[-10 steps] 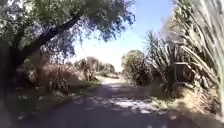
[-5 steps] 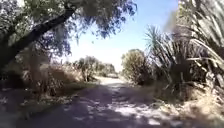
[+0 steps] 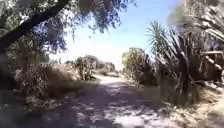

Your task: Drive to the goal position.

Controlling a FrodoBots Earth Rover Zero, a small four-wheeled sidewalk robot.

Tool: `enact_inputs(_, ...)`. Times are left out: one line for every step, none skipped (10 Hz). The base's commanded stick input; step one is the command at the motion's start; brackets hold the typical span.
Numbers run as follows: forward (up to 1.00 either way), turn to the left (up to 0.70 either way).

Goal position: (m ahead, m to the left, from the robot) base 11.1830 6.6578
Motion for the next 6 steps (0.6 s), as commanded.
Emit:
enact_inputs(0.85,0.0)
enact_inputs(0.85,0.0)
enact_inputs(0.85,0.0)
enact_inputs(0.85,0.0)
enact_inputs(0.85,0.0)
enact_inputs(0.85,0.0)
